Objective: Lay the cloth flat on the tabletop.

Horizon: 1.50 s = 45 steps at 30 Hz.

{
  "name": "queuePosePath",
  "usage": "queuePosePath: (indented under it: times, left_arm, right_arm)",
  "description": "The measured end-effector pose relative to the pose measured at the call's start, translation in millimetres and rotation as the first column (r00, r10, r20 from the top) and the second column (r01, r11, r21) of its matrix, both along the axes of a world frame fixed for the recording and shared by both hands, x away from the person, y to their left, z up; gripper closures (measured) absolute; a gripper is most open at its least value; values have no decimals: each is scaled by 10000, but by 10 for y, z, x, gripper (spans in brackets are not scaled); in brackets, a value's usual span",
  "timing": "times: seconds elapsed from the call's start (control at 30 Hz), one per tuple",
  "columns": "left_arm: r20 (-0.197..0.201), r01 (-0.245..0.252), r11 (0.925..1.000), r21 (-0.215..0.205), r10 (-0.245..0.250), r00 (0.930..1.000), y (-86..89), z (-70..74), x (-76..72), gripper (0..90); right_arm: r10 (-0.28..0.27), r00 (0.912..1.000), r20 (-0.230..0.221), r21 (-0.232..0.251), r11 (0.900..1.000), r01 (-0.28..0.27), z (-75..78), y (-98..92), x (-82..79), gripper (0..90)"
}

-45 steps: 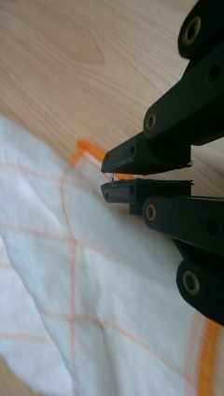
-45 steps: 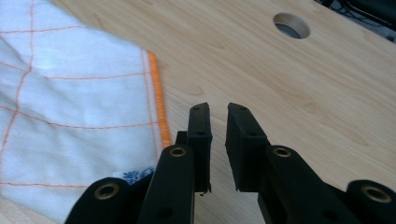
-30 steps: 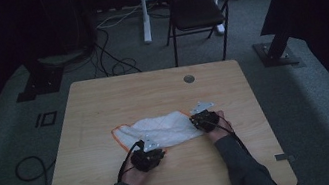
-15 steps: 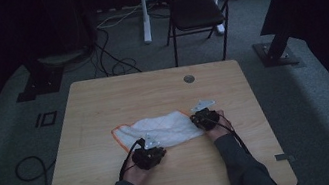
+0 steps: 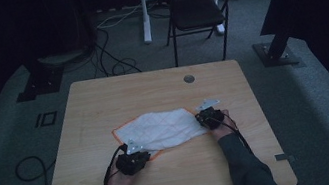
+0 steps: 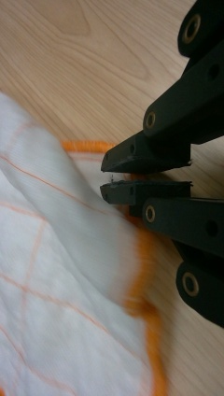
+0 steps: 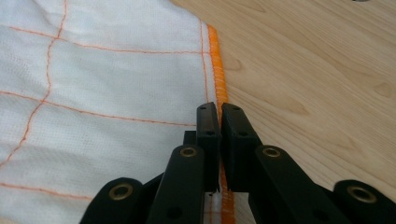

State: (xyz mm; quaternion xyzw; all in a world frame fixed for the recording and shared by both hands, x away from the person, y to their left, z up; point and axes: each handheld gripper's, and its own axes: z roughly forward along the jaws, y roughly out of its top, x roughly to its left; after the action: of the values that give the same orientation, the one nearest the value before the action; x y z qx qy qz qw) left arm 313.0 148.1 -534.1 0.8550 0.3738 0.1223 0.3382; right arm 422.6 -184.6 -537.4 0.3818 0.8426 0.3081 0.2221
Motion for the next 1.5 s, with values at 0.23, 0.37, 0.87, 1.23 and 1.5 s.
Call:
queuePosePath:
  times: [0.23, 0.37, 0.87, 1.23, 1.5]
  left_arm:
    - [5, -520, 9986, 67, 520, 9986, 170, 8, -20, 850]
    - [203, -23, 9998, -172, 27, 9998, 77, 28, -63, 841]
    - [438, 538, 9975, -465, -518, 9977, -358, -46, 92, 779]
    - [293, 604, 9969, -498, -589, 9978, -217, -46, 25, 809]
    - [320, 409, 9985, -375, -397, 9987, -5, -38, -95, 816]
  right_arm:
    - [-180, 9998, -7, -165, 9997, 180, 6, -70, -39, 871]
    - [-180, 9998, 27, -203, 9996, 181, 6, -68, -44, 871]
    - [276, 9993, 232, 385, 9989, -285, 49, 132, 3, 786]
    - [141, 9999, -87, 426, 9990, -137, -9, 91, 65, 807]
    - [-116, 9999, -127, 471, 9988, 122, -9, 5, 88, 815]
